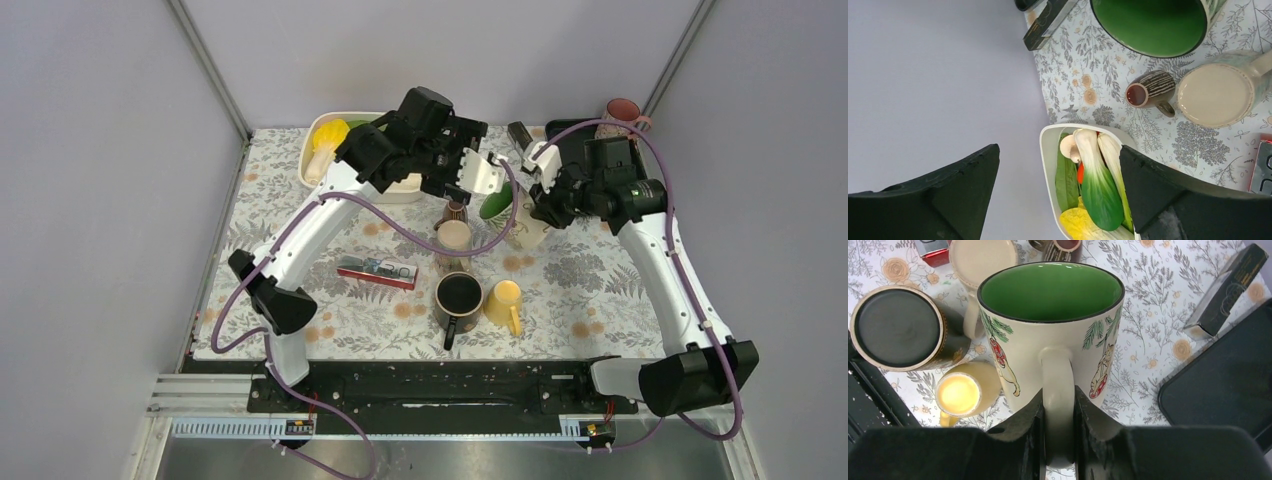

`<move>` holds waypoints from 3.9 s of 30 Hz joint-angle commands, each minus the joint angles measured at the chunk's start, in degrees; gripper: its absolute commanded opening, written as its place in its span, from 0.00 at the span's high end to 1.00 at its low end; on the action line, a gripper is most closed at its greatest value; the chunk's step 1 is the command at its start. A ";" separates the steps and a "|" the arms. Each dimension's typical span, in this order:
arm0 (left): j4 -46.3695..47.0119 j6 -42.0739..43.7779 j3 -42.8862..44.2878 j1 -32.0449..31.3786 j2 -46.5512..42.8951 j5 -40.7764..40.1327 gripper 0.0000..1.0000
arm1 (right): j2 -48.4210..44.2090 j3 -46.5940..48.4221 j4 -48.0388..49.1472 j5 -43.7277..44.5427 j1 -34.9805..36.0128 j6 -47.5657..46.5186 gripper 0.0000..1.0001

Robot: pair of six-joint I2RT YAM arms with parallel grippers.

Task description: Turn the mug right side up

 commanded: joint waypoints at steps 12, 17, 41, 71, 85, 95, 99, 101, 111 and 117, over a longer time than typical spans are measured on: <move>-0.38 -30.76 1.18 8.09 -6.94 -16.27 0.01 | 12.80 9.39 27.46 0.86 -13.85 11.86 1.00; -7.54 -44.75 -0.41 17.13 -11.36 -15.87 0.01 | 21.15 12.47 38.55 3.69 -17.22 15.72 1.00; 2.04 -57.97 -26.40 39.18 -19.53 -14.54 0.01 | 59.23 37.82 56.50 6.04 -23.12 20.81 1.00; 2.18 -56.29 -23.29 39.15 -18.50 -15.95 0.01 | 62.77 37.01 43.48 10.76 -23.85 2.83 0.66; 1.67 -54.94 -24.23 38.41 -17.44 -12.89 0.01 | 69.55 49.87 41.27 18.90 -20.37 6.86 0.44; 0.22 -53.92 -27.10 35.18 -19.58 -4.76 0.01 | 50.95 36.62 40.69 24.93 -20.36 10.75 0.01; 3.32 -55.27 -31.51 34.65 -22.04 -0.30 0.01 | 37.70 26.78 39.92 23.10 -20.01 17.64 0.01; 6.08 -55.72 -34.84 34.07 -23.83 0.46 0.01 | 30.14 20.49 37.44 20.17 -18.84 22.20 0.01; 16.40 -56.80 -51.35 31.15 -31.02 7.36 0.01 | -2.43 -7.47 11.58 10.94 -0.73 37.09 0.04; 21.86 -58.80 -58.43 30.98 -35.48 10.76 0.01 | -12.08 -17.34 -2.42 26.65 11.20 47.82 0.01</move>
